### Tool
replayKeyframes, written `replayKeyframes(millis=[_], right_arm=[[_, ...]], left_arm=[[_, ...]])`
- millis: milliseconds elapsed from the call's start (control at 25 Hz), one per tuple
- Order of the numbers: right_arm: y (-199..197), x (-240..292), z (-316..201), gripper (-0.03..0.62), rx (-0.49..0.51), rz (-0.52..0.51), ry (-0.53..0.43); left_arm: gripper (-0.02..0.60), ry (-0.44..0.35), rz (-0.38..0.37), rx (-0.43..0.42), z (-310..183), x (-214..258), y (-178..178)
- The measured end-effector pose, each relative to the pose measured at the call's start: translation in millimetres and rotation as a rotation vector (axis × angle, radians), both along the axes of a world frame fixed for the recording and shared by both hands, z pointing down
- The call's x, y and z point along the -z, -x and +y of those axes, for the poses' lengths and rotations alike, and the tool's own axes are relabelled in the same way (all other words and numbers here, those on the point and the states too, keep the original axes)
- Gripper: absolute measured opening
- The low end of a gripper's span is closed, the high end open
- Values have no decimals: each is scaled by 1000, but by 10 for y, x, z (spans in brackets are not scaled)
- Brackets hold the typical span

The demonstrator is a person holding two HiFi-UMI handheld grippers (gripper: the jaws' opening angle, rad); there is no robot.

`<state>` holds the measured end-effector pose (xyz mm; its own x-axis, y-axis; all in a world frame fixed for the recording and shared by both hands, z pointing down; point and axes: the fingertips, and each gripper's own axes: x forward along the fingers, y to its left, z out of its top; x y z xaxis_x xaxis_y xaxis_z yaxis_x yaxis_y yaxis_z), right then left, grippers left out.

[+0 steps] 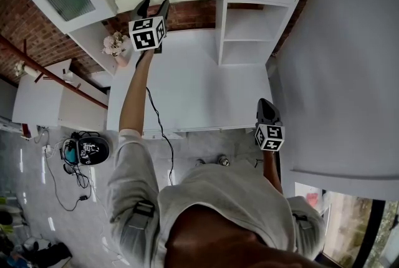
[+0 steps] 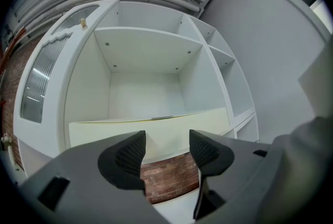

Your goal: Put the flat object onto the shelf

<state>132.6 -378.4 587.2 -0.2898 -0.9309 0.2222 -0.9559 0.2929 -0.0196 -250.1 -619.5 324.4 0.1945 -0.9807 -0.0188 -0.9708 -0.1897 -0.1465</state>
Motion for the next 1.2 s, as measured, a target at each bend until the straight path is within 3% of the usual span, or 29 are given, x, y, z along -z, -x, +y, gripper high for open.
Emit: replayKeyframes(millis=[440, 720, 960, 1200], right_arm=[[-166, -21, -97, 28, -37, 0, 3], [-76, 16, -94, 28, -10, -4, -2], [-26, -1, -57, 28, 17, -2, 4], [120, -5, -20, 28, 65, -2, 5]], left_arm=[[272, -14, 0, 34, -183, 6, -52], [270, 8, -3, 4, -128, -10, -37], [143, 3, -37, 33, 79, -88, 41], [34, 4, -14, 48, 399, -246, 196]])
